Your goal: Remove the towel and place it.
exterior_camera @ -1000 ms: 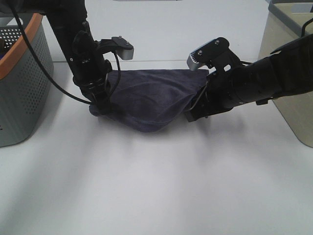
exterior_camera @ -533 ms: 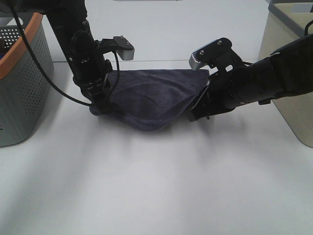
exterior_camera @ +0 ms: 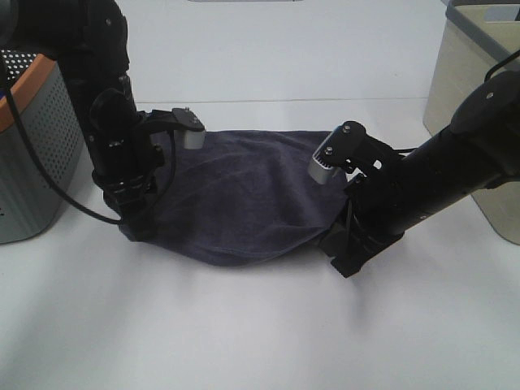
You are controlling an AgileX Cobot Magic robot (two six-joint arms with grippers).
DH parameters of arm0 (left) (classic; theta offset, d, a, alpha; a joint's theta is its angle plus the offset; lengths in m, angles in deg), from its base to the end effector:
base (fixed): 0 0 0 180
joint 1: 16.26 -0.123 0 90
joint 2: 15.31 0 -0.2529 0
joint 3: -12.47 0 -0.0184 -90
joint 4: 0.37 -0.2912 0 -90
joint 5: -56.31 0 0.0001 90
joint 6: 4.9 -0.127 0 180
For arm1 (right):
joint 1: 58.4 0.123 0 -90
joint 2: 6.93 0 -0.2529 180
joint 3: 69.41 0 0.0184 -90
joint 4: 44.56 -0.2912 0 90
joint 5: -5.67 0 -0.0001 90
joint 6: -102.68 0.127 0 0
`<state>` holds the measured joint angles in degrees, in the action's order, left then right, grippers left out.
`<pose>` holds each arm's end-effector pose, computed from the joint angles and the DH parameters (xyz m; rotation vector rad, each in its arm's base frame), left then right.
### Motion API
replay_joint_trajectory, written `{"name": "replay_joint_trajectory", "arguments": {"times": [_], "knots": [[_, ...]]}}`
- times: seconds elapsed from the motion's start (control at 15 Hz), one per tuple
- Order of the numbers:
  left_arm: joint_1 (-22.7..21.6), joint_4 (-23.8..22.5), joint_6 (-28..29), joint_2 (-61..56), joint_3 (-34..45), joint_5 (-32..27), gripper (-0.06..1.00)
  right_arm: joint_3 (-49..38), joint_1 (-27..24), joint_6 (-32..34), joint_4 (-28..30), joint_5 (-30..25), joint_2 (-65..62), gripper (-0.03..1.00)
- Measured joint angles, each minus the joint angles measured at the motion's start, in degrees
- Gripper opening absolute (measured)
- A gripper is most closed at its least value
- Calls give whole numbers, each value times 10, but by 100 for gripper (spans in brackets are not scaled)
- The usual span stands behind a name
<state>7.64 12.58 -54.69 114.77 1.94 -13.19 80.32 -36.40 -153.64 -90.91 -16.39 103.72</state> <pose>0.3610 -0.1891 0.0661 -1.6890 -2.4958 0.3560 0.2982 0.1578 0.0331 -1.2947 2.3629 0.3221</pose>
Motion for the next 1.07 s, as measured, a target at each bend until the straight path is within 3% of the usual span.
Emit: {"name": "replay_joint_trajectory", "arguments": {"times": [0.13, 0.27, 0.4, 0.53, 0.6, 0.73, 1.0, 1.07], "knots": [[0, -4, -6, 0, 20, 0, 0, 0, 0, 53, 52, -8, 0, 17], [0, -5, -7, -1, 25, 0, 5, 0, 0, 104, 95, -34, 0, 29], [0, -5, -7, -3, 27, 0, 20, 0, 0, 128, 106, -56, 0, 50], [0, -1, -7, -15, 27, 0, 43, 0, 0, 146, 108, -62, -2, 62], [0, -1, -4, -22, 27, 0, 51, 0, 0, 155, 108, -62, -9, 64], [0, 2, 4, -37, 27, 0, 57, 0, 0, 164, 108, -62, -44, 65], [0, 13, 9, -65, 27, 0, 57, 0, 0, 202, 110, -66, -109, 65], [0, 14, 13, -88, 27, 0, 57, 1, 0, 238, 130, -67, -142, 65]]}}
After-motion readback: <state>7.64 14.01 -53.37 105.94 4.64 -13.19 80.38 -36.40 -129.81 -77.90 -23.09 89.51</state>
